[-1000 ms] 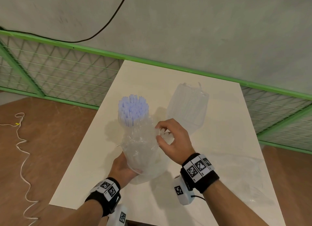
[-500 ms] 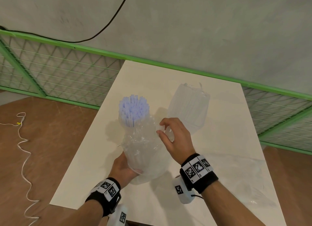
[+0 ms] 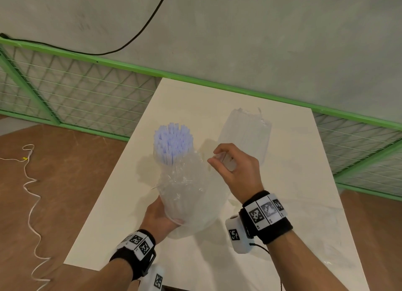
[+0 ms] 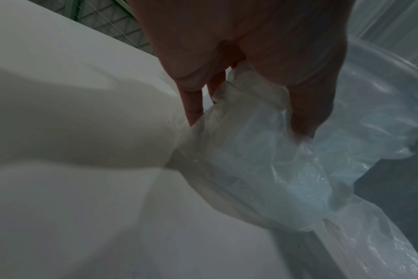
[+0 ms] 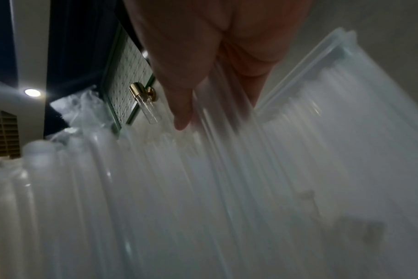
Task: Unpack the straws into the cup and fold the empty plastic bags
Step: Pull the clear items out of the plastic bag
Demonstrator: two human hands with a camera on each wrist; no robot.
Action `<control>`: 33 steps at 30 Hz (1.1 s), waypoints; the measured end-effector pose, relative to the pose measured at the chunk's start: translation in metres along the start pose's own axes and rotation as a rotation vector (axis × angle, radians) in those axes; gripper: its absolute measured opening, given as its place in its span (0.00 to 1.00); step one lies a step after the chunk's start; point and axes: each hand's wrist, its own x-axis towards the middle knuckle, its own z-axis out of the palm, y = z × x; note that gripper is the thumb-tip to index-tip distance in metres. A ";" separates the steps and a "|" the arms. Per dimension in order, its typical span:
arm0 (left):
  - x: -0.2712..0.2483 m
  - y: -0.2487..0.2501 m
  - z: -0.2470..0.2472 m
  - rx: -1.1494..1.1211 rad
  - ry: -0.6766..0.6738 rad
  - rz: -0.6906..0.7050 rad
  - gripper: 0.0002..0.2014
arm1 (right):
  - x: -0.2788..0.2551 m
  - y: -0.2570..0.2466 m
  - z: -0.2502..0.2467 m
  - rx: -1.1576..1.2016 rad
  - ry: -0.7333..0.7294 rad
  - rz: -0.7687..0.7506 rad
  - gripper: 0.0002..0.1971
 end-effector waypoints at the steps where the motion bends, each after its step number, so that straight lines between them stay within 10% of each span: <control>1: -0.001 0.000 0.000 0.000 0.000 -0.001 0.34 | 0.002 -0.001 -0.003 0.002 0.008 0.006 0.09; 6: -0.002 0.005 -0.001 0.009 -0.006 -0.011 0.34 | 0.014 -0.012 -0.020 -0.007 -0.047 0.040 0.11; 25: 0.001 0.004 0.000 0.079 -0.006 -0.035 0.32 | 0.109 -0.038 -0.165 0.022 0.638 -0.184 0.12; 33: 0.002 0.001 -0.001 0.023 -0.017 -0.048 0.34 | 0.128 0.017 -0.133 -0.002 0.466 -0.096 0.13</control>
